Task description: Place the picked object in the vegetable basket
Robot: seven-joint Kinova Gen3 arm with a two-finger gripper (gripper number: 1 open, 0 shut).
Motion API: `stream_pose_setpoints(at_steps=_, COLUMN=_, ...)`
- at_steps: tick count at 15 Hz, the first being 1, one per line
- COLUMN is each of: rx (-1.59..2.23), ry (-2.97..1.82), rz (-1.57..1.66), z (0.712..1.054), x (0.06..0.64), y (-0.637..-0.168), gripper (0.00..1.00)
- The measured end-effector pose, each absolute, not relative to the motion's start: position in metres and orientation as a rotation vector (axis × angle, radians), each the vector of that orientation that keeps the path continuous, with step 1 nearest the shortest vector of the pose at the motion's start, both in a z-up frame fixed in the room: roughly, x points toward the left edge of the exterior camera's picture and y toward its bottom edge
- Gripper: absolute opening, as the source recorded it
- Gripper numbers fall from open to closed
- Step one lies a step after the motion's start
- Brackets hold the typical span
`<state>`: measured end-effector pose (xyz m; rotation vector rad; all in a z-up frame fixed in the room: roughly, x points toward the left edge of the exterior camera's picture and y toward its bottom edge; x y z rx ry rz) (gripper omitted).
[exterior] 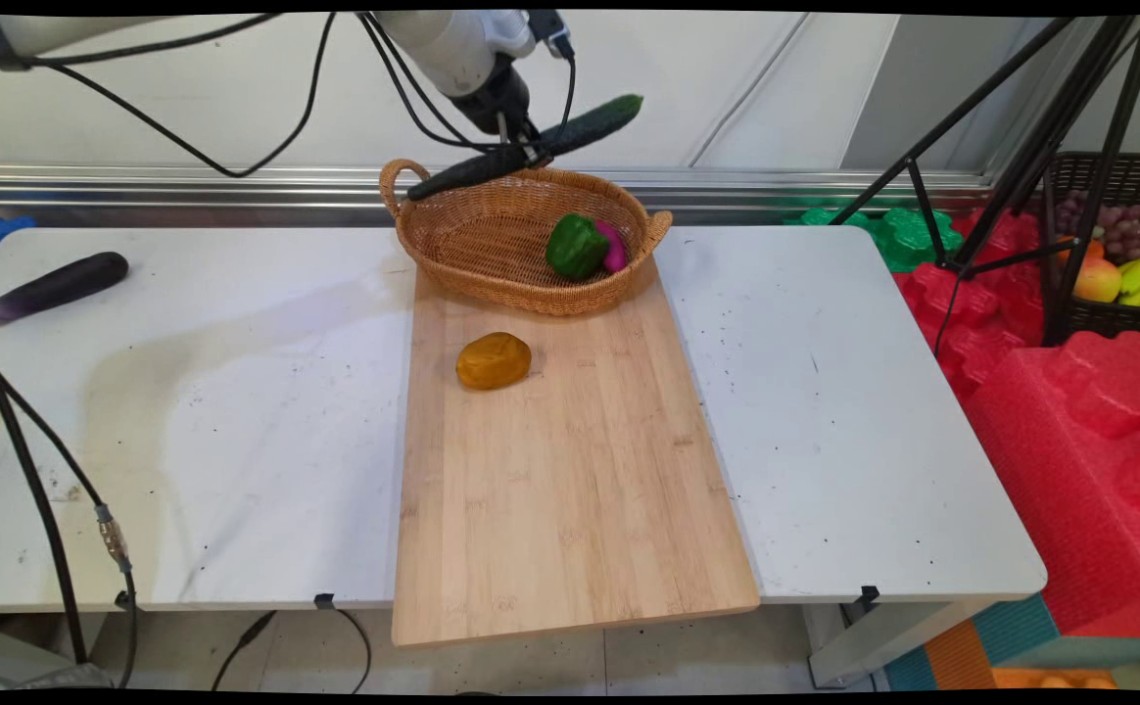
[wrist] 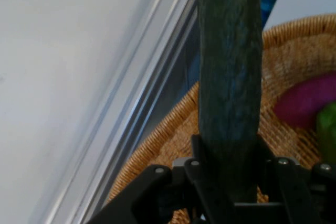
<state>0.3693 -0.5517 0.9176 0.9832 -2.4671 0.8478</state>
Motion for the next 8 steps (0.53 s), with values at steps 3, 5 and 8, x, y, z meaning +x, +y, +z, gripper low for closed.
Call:
stream_pose_setpoints(at_steps=3, rx=0.985, ry=-2.503, rz=0.809, z=0.897, x=0.376, y=-0.561, gripper=0.00)
stream_pose_setpoints(at_steps=5, rx=0.989, ry=-2.518, rz=0.791, z=0.888, x=0.379, y=-0.565, gripper=0.00)
stream_pose_setpoints(at_steps=8, rx=0.992, ry=-2.531, rz=0.775, z=0.879, x=0.382, y=-0.568, gripper=0.00)
